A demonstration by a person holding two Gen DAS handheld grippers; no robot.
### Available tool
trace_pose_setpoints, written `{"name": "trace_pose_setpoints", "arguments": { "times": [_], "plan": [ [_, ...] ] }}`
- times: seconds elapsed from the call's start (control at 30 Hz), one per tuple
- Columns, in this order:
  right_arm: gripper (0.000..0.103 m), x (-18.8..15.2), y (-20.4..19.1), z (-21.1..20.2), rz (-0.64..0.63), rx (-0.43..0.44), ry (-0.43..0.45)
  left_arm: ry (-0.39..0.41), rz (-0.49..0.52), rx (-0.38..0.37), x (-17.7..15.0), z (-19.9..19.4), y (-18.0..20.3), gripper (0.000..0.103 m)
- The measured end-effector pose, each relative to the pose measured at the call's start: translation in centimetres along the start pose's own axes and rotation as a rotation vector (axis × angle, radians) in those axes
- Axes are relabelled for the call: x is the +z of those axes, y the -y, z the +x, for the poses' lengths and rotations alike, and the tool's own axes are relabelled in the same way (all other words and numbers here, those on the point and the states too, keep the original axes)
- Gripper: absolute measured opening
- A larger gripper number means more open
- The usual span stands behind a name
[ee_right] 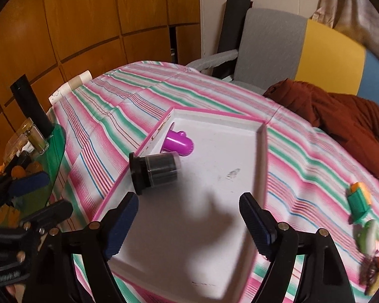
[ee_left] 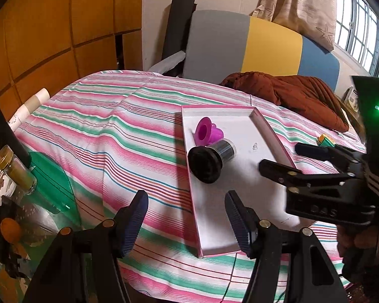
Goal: Organize rigid objects
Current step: 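Release the black cup beside the purple cup and withdraw the right gripper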
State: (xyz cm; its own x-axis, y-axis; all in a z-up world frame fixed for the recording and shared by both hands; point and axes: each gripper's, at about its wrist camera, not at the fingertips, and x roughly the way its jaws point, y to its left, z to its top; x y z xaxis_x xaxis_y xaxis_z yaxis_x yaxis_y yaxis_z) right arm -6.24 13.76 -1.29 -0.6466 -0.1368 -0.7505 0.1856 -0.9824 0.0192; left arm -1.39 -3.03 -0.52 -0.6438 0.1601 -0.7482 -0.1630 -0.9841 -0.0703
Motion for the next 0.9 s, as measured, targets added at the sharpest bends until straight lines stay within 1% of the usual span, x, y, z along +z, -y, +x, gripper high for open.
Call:
{"name": "trace_pose_setpoints", "arguments": {
  "times": [0.17,0.37,0.7,0.9],
  "plan": [
    [0.086,-1.0,1.2,-1.9,-0.01,-0.034,0.023,0.005,0.028,-0.005,0.1,-0.2,1.0,0.064],
    [0.086,-2.2,3.9,-4.2,0.014,-0.089,0.045,0.008,0.06,-0.023,0.4,-0.3,2.4,0.064],
    [0.087,-5.0,12.1,-7.3,0.122,-0.235,0.045,0.002,0.119,-0.082,0.6,-0.3,5.4,0.064],
    [0.088,-6.7,16.9,-9.5,0.219,-0.312,0.057,-0.008,0.167,-0.083,0.3,-0.2,7.2,0.064]
  ]
}}
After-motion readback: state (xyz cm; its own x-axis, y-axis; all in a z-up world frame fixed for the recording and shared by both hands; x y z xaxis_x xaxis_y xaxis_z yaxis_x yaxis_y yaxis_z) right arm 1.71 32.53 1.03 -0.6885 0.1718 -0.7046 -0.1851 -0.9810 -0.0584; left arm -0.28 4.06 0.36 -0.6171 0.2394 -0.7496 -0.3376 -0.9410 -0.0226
